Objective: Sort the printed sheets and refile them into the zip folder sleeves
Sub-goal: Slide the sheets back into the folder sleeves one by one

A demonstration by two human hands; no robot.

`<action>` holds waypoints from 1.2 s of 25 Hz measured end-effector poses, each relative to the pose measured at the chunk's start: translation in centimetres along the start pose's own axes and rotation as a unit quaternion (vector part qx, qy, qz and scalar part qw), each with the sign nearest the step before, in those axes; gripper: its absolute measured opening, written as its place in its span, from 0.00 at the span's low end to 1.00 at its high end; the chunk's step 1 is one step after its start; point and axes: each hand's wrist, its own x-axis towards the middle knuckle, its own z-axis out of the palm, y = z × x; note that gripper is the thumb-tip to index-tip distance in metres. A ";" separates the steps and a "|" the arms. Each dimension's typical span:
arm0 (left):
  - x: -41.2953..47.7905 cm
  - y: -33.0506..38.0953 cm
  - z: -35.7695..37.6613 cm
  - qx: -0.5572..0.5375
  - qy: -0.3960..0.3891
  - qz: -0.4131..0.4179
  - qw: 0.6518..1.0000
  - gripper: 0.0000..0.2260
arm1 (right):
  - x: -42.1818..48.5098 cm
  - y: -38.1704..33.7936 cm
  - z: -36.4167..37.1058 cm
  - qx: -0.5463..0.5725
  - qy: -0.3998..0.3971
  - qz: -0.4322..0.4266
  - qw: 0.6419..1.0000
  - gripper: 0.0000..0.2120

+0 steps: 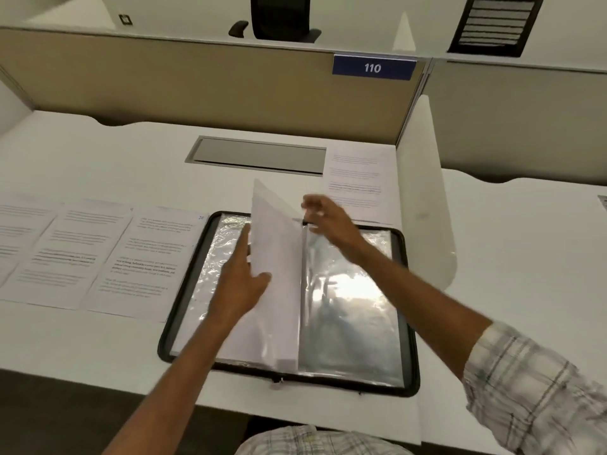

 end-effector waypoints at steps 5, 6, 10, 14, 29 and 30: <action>2.7 -7.6 -6.9 0.142 0.005 0.005 0.990 0.41 | -7.1 9.4 8.8 -0.331 -0.070 -0.063 0.939 0.30; 3.4 -9.4 -7.4 0.157 0.008 0.007 0.988 0.37 | -8.0 10.7 10.5 -0.373 -0.074 -0.075 0.922 0.33; 4.6 -15.8 -7.6 0.199 -0.030 0.025 0.979 0.31 | -9.5 13.3 15.5 -0.478 -0.075 -0.065 0.873 0.35; 3.2 -17.4 -5.7 0.321 -0.005 0.205 0.925 0.27 | -10.3 14.3 16.9 -0.539 -0.033 -0.064 0.839 0.33; 11.3 -10.1 0.2 0.240 -0.107 0.214 0.941 0.29 | 1.6 9.8 -3.0 -0.329 0.328 0.040 0.885 0.17; 13.6 -8.3 1.7 0.231 -0.110 0.210 0.944 0.28 | 3.0 9.9 -5.0 -0.325 0.338 0.061 0.881 0.16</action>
